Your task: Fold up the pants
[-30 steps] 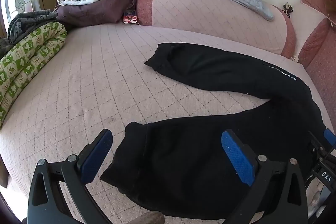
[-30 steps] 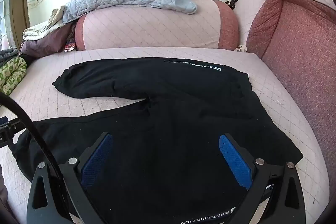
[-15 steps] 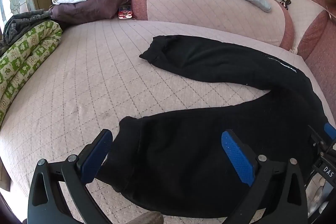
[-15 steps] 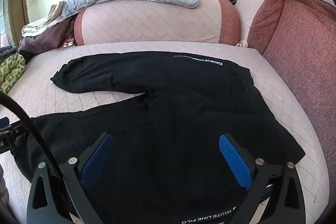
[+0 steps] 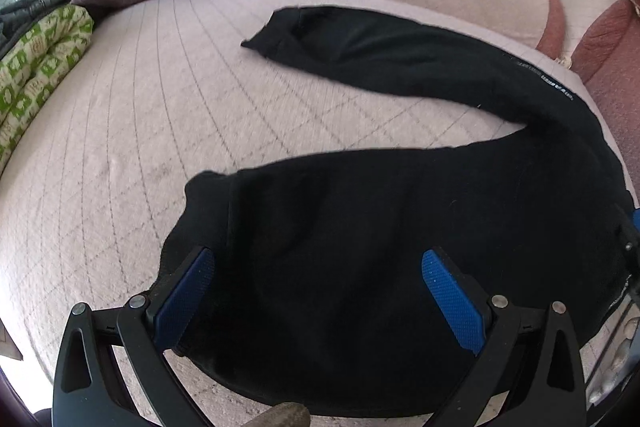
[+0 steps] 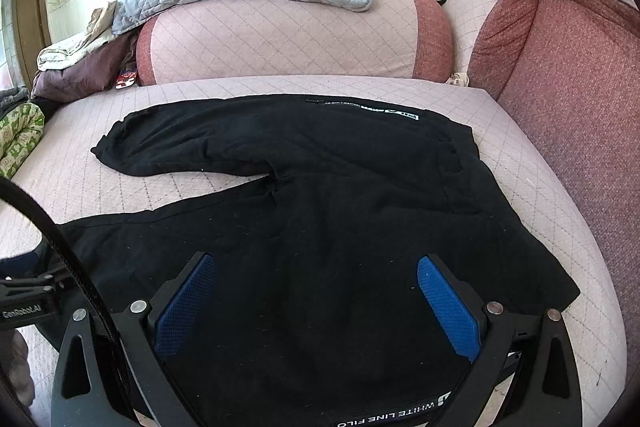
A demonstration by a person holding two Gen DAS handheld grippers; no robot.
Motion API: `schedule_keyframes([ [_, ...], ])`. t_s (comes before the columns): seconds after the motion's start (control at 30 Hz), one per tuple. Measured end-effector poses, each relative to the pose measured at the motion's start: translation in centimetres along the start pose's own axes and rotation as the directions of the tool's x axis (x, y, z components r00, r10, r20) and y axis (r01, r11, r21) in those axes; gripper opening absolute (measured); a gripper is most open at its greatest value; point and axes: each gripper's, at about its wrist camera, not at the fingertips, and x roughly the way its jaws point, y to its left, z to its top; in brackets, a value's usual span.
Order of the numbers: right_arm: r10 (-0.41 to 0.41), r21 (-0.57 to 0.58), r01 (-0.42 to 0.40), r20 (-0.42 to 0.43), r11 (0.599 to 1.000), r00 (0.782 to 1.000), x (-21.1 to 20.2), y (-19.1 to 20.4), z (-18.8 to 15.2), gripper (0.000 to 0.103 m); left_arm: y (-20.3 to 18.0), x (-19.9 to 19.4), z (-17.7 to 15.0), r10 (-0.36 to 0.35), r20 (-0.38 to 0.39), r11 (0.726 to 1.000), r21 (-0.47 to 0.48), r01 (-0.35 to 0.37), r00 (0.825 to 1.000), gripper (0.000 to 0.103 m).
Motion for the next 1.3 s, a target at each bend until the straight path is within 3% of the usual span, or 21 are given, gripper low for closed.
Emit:
schedule_keyframes([
  [0.2, -0.006, 0.008, 0.006, 0.002, 1.000, 1.000, 0.1, -0.4, 0.0, 0.103, -1.1, 0.5, -1.0, 0.054, -0.008, 0.996, 0.076, -0.053, 0.999, 0.103],
  [0.37, -0.014, 0.023, 0.014, -0.006, 1.000, 1.000, 0.2, -1.0, 0.0, 0.103, -0.5, 0.5, -1.1, 0.021, -0.011, 0.997, 0.075, -0.020, 1.000, 0.103],
  [0.63, -0.042, 0.037, 0.043, -0.012, 0.998, 0.999, 0.4, -1.4, -0.2, 0.103, -1.3, -0.1, -1.1, 0.048, 0.004, 0.995, 0.093, -0.048, 0.999, 0.102],
  [0.67, -0.050, 0.038, 0.050, -0.010, 0.998, 0.999, 0.3, -1.4, -0.3, 0.103, -1.3, -0.4, -1.1, 0.023, 0.007, 0.996, 0.087, -0.023, 1.000, 0.100],
  [0.73, -0.061, 0.044, 0.061, -0.006, 0.997, 0.998, 0.0, -1.6, -0.5, 0.103, -1.1, -1.5, -1.1, -0.043, 0.017, 0.997, 0.068, 0.041, 0.999, 0.082],
  [0.8, -0.068, 0.054, 0.067, 0.006, 0.996, 0.998, -0.5, -1.9, -0.6, 0.103, -0.9, -3.0, -1.0, -0.088, 0.047, 0.995, 0.051, 0.086, 0.995, 0.077],
  [0.9, -0.078, 0.088, 0.069, 0.098, 0.994, 0.992, -2.9, -2.5, -0.6, 0.101, -0.2, -5.8, -0.3, -0.093, 0.130, 0.996, 0.019, 0.092, 0.987, 0.077],
  [1.0, -0.093, 0.119, 0.059, 0.307, 0.991, 0.947, -7.4, -3.4, -0.6, 0.103, 1.3, -8.0, 1.3, -0.107, 0.173, 0.994, 0.007, 0.107, 0.979, 0.078],
  [1.03, -0.061, 0.126, 0.018, 0.345, 0.992, 0.937, -8.4, -4.0, -0.3, 0.103, 2.1, -8.5, 2.4, -0.109, 0.178, 0.994, -0.002, 0.111, 0.978, 0.080],
  [1.17, 0.059, 0.102, -0.089, 0.263, 0.991, 0.963, -7.8, -7.0, 3.2, 0.103, 4.2, -7.6, 7.0, -0.096, 0.154, 0.995, -0.013, 0.099, 0.983, 0.084],
  [1.3, 0.094, 0.021, -0.097, 0.101, 0.995, 0.990, -2.8, -9.0, 7.5, 0.102, 5.9, -3.4, 12.1, -0.085, 0.088, 0.996, -0.024, 0.088, 0.992, 0.084],
])
